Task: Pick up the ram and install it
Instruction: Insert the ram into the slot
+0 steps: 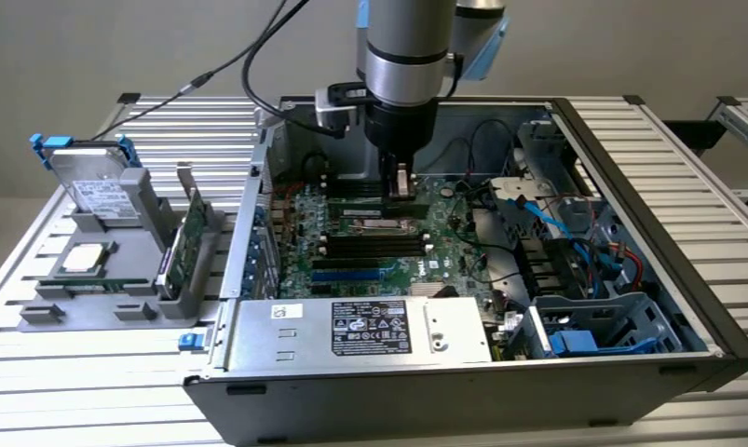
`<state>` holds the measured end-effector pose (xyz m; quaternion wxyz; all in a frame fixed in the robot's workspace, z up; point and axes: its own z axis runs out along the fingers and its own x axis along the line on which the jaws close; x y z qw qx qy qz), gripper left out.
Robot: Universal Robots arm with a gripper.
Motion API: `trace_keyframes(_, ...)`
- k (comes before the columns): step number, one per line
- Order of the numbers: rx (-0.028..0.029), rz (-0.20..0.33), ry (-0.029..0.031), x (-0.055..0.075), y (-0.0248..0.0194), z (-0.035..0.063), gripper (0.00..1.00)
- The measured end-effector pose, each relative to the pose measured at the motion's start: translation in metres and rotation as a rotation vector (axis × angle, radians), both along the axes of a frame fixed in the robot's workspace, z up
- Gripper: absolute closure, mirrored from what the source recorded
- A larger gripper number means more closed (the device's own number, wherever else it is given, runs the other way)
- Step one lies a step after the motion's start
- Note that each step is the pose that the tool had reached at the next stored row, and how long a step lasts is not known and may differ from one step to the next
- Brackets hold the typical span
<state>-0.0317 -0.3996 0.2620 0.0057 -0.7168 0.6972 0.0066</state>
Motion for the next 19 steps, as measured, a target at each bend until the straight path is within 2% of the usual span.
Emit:
trace_keyframes(2,-0.0051,0.000,0.0000,0.000,0.0000,-0.0023,0.86)
trace_keyframes(7,-0.0227,0.000,0.0001,0.000,-0.0001,-0.0071,0.86)
trace_keyframes(15,-0.0596,0.000,0.0000,0.000,-0.0004,-0.0128,0.86)
trace_keyframes(17,-0.0675,0.000,0.0000,0.000,-0.0004,-0.0143,0.86)
trace_keyframes(19,-0.0714,0.001,0.0001,0.000,-0.0004,-0.0167,0.86)
